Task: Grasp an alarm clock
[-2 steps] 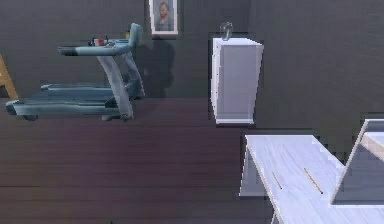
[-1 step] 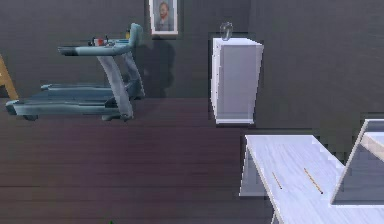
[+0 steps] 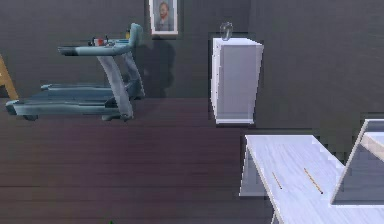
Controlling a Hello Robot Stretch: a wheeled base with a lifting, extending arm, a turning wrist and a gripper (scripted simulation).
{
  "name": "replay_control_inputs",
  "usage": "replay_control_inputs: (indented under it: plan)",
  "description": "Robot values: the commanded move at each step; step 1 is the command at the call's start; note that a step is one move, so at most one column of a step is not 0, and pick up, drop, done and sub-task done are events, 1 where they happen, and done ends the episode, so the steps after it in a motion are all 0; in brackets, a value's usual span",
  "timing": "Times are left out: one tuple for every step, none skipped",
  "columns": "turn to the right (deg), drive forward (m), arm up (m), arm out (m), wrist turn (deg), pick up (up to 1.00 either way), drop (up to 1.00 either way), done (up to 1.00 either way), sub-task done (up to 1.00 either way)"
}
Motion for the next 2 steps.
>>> replay_control_inputs:
  plan:
    - [0.0,0.00,0.00,0.00,0.0,1.00,0.00,0.00,0.00]
    - [0.0,0.00,0.00,0.00,0.0,0.00,0.00,1.00,0.00]
